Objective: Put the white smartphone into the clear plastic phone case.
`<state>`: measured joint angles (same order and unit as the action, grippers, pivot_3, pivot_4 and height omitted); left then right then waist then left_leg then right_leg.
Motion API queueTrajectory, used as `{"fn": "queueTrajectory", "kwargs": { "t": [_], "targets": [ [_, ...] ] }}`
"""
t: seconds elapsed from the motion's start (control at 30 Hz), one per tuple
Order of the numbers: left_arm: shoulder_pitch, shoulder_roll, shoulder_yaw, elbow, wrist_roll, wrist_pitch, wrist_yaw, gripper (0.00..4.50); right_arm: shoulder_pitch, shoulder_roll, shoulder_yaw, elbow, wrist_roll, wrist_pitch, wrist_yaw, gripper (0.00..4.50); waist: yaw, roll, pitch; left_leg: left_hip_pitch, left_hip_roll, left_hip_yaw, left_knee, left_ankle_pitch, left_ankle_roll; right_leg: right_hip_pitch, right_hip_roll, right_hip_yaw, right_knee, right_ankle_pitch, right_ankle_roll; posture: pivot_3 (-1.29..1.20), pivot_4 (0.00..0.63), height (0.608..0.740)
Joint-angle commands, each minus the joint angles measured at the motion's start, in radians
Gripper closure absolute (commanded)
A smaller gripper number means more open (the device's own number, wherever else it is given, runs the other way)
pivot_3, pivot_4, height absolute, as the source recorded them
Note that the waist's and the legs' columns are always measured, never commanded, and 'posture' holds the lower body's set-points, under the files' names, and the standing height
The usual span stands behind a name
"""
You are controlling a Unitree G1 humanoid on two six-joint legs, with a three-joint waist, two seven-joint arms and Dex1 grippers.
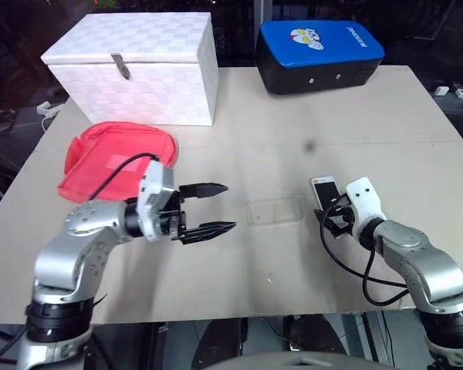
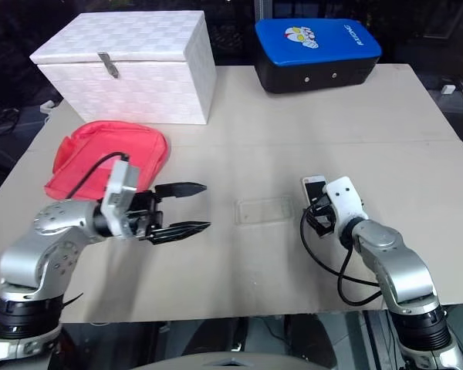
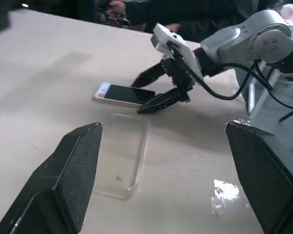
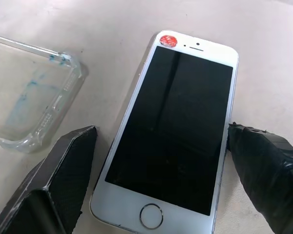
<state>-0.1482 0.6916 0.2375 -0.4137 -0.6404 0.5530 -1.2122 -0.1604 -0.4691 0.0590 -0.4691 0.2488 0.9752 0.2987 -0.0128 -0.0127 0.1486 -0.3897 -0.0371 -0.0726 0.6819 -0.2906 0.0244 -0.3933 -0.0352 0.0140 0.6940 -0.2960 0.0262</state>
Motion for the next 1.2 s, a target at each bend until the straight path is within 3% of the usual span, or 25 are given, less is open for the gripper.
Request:
{"fn": "queueTrajectory", "kwargs": {
  "t": [0.03,0.1,0.27,0.37,0.57,0.8,1.2],
  "targets": [
    [0.038,0.018,0.044,-0.041,-0.042,-0.027,0.015,0.32,0.020,-0.045,-0.004,0.055,-0.010,0.048,0.023,1.19,0.005,0.000,0.000,0.001,0.000,0.000,0.000,0.000,0.001,0.001,0.000,0.000,-0.001,0.000,0.000,0.00,0.150,0.740],
    [0.061,0.008,0.049,-0.043,-0.041,-0.049,0.031,0.32,0.016,-0.072,0.003,0.066,-0.020,0.021,0.042,1.76,0.006,-0.001,0.000,0.007,0.000,-0.001,0.000,-0.002,0.003,0.009,0.000,-0.001,-0.004,0.000,0.000,0.00,0.150,0.740],
    [0.105,-0.007,0.054,-0.008,-0.014,-0.103,0.086,0.32,-0.016,-0.184,-0.011,0.075,-0.016,-0.185,0.195,1.76,0.013,0.001,0.000,0.011,0.000,-0.002,-0.002,-0.003,0.004,0.015,-0.001,-0.003,-0.011,0.000,0.000,0.00,0.150,0.740],
    [0.137,0.007,0.067,0.019,-0.010,-0.126,0.081,0.32,-0.110,-0.253,-0.020,0.049,0.066,-0.297,0.388,1.76,0.006,0.003,0.003,0.009,0.000,-0.002,-0.004,-0.002,0.004,0.014,-0.001,-0.003,-0.012,0.000,0.001,0.00,0.150,0.740],
    [0.178,0.030,0.065,0.066,0.009,-0.182,0.060,0.32,-0.322,-0.328,0.169,0.100,0.021,-0.409,0.645,1.76,-0.019,0.007,0.006,0.011,0.002,-0.002,-0.012,-0.002,0.004,0.013,0.001,-0.003,-0.015,0.000,0.000,0.00,0.150,0.740],
    [0.201,0.042,0.074,0.087,0.019,-0.218,0.063,0.32,-0.460,-0.310,0.403,0.318,-0.216,-0.656,0.762,1.76,-0.008,0.007,0.007,0.004,0.000,-0.002,-0.011,0.000,0.000,0.007,-0.002,-0.003,-0.017,0.001,0.000,0.00,0.150,0.740],
    [0.259,0.036,0.073,0.054,0.022,-0.250,0.092,0.32,-0.516,-0.261,0.483,0.340,-0.319,-0.717,0.900,1.76,0.001,0.007,0.007,0.004,0.000,-0.002,-0.012,0.000,-0.001,0.005,-0.002,-0.003,-0.016,0.001,0.000,0.00,0.150,0.740]
  ]
}}
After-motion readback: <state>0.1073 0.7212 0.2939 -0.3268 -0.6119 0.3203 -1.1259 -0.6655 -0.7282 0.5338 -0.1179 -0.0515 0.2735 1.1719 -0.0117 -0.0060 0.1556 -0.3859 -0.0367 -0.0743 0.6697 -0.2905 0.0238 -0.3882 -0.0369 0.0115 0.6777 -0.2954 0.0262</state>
